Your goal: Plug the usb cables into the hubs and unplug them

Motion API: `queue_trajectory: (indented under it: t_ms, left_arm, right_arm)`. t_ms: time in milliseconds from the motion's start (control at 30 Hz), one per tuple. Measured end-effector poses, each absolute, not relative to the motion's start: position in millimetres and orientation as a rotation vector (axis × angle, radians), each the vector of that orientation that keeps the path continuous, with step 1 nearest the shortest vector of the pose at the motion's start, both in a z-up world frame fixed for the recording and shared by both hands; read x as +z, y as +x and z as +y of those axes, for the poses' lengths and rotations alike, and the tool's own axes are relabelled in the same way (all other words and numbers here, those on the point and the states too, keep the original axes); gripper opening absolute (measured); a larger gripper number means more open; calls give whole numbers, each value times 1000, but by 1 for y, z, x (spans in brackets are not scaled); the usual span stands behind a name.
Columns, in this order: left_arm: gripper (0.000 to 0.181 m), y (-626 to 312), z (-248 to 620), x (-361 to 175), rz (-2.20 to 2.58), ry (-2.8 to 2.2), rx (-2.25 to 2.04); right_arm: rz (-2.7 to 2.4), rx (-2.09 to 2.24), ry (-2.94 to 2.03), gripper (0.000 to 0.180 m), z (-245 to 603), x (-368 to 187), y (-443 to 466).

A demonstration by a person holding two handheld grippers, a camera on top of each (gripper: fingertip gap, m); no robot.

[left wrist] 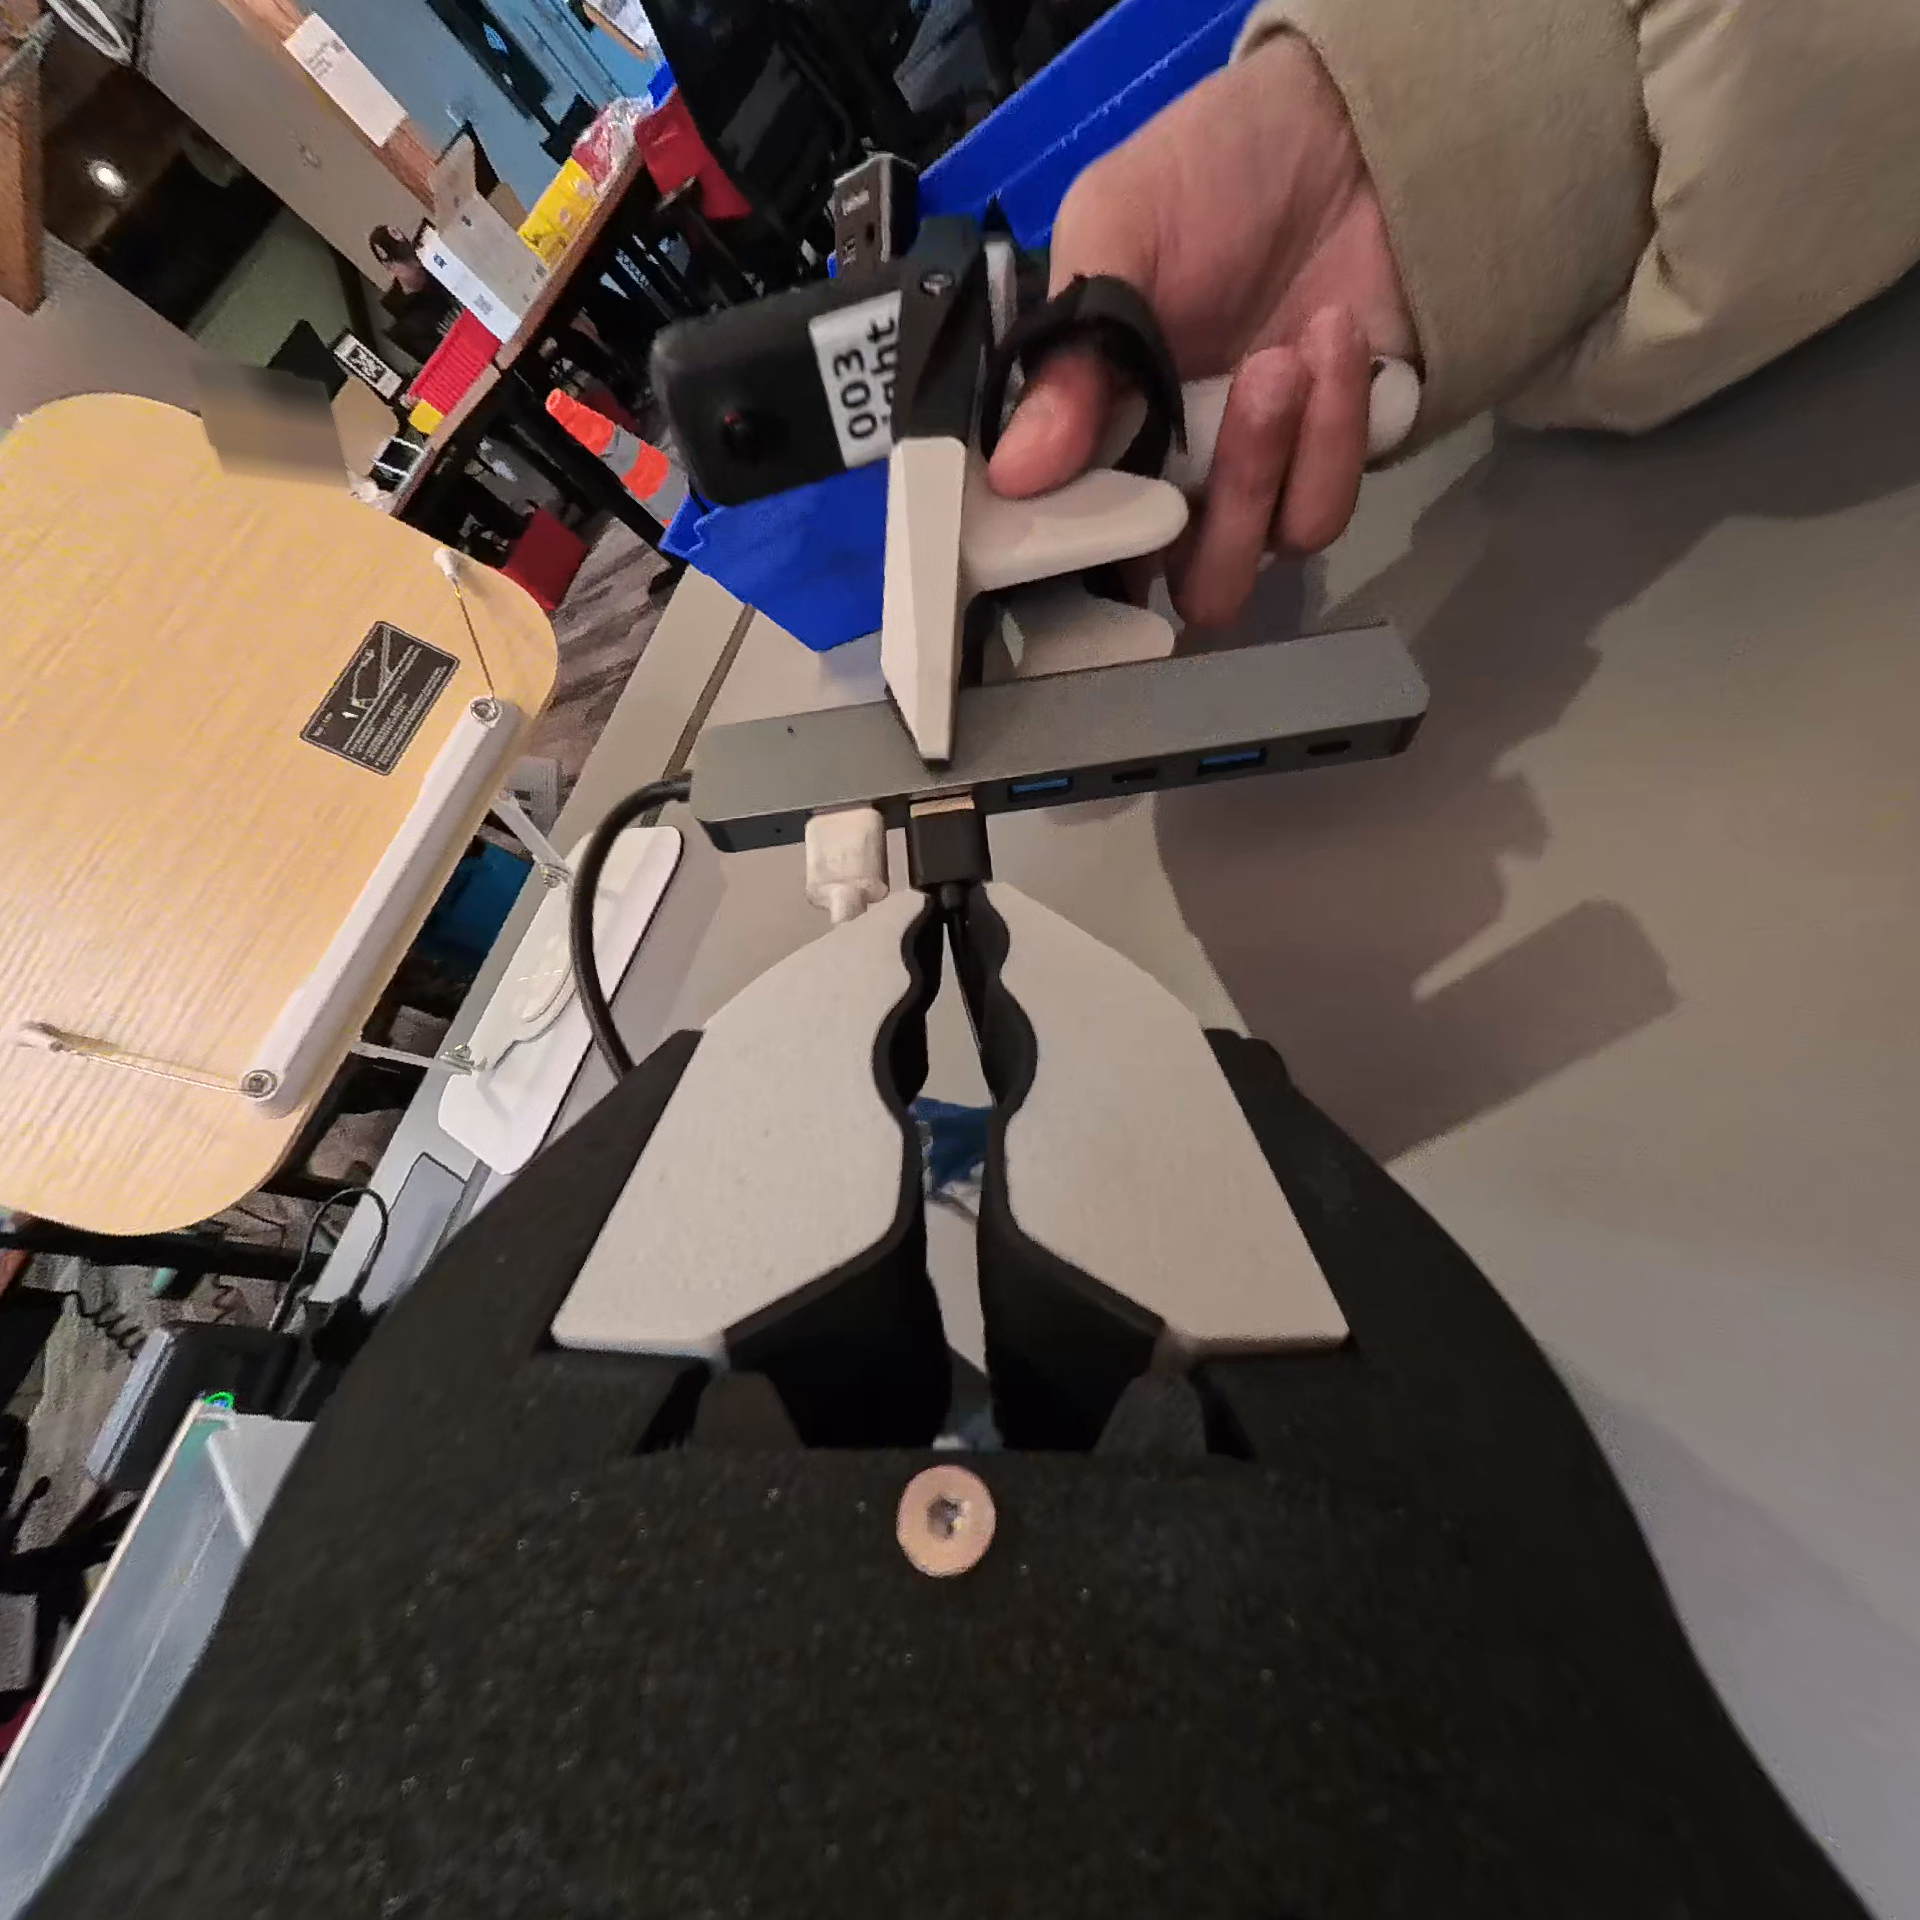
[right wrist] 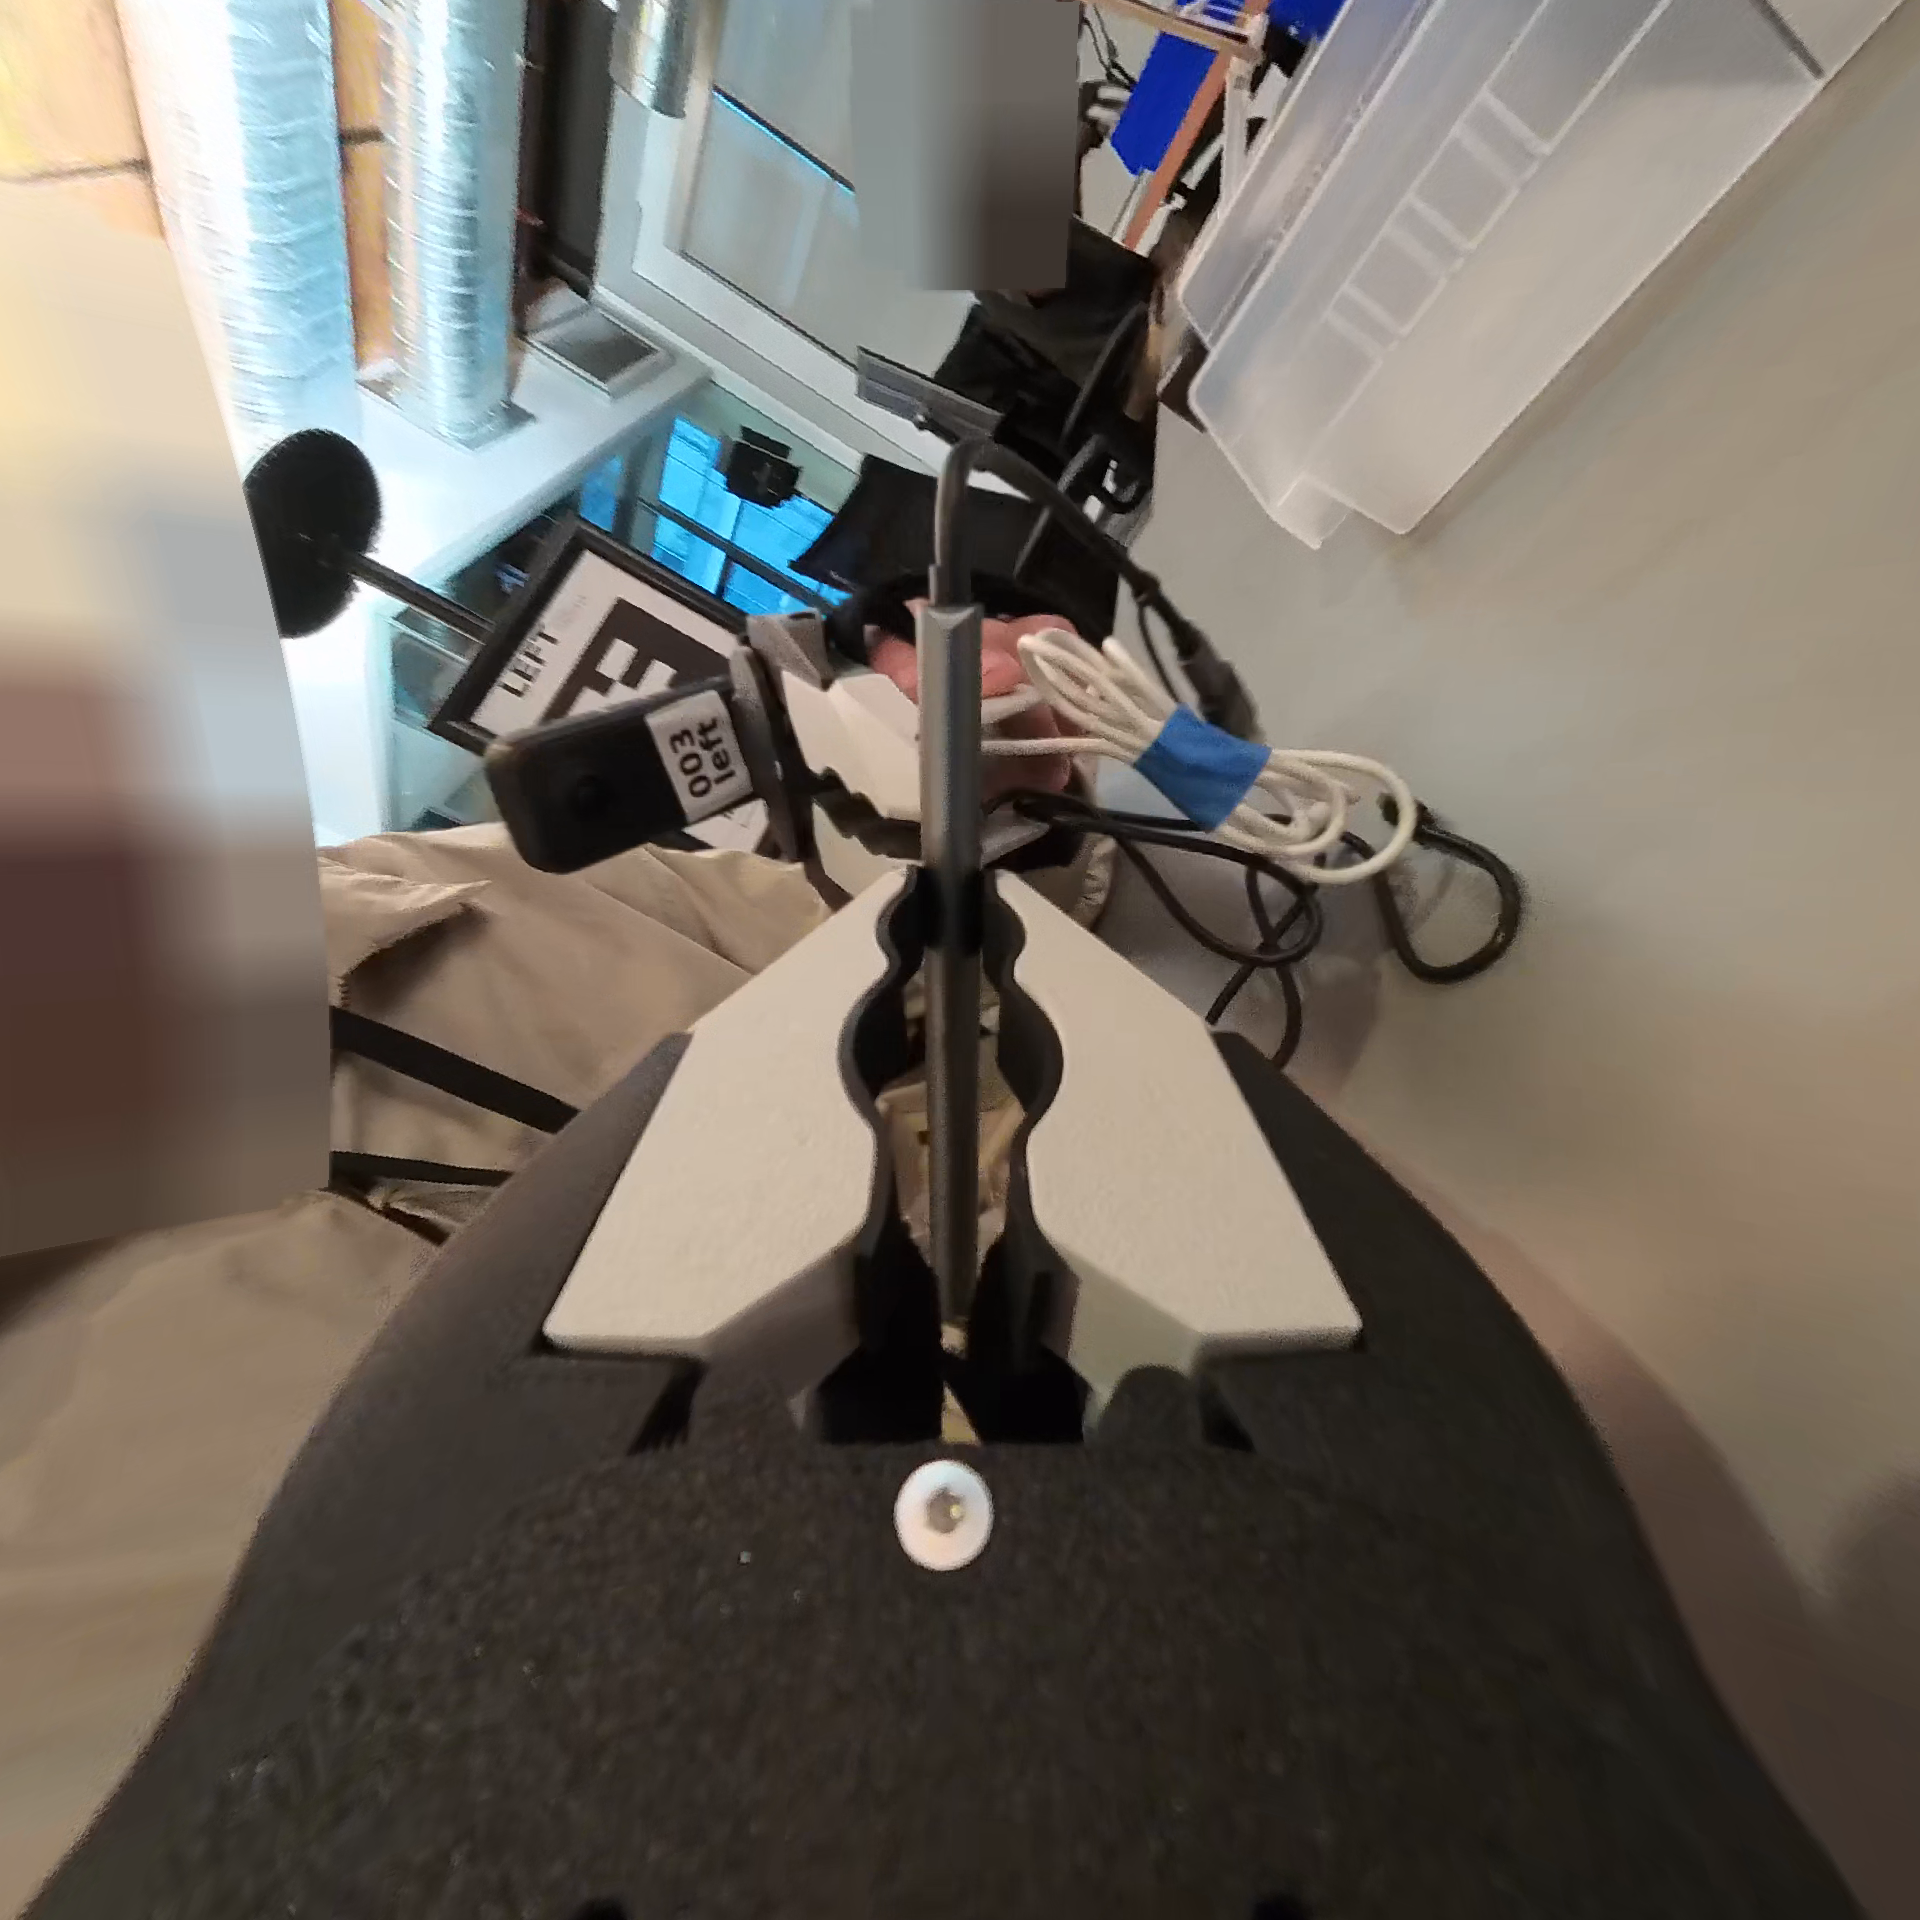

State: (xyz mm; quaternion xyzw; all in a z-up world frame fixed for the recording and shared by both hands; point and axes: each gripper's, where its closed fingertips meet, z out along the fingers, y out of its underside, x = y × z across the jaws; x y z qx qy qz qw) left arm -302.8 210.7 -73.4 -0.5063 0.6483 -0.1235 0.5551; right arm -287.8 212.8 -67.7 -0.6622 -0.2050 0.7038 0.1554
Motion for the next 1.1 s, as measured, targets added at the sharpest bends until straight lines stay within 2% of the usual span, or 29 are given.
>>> queue_trajectory:
  t_ms: [167, 233, 333, 433, 533, 633, 767, 933, 1100]
  left_arm:
    - [6, -300, 214, -56, 1365, -1255, -476]
    - [23, -303, 216, -41, 1250, -1257, -551]
    - [39, -316, 222, -31, 1102, -1342, -669]
    - [50, -331, 222, -50, 1021, -1466, -782]
    - [47, -348, 219, -74, 977, -1570, -811]
    - [47, -357, 216, -74, 936, -1589, -853]
    - [46, -359, 216, -66, 955, -1553, -802]
    - [46, -352, 208, -69, 1012, -1535, -737]
    - [47, -349, 206, -76, 1052, -1538, -671]
  right_arm:
    - [-674, 1763, -1893, 9, 221, -50, -284]
    - [-708, 1560, -1898, 9, 231, -35, -266]
    - [-720, 1219, -1904, 9, 254, 6, -206]
    - [-669, 904, -1819, 9, 266, 76, -130]
    - [-692, 616, -1831, 9, 265, 129, -61]
    - [-669, 377, -1922, 9, 278, 153, 4]
    - [-729, 329, -2123, 9, 306, 121, 50]
    - [-864, 580, -2223, 9, 320, 68, 36]
    - [-897, 437, -2454, 9, 359, -6, 46]
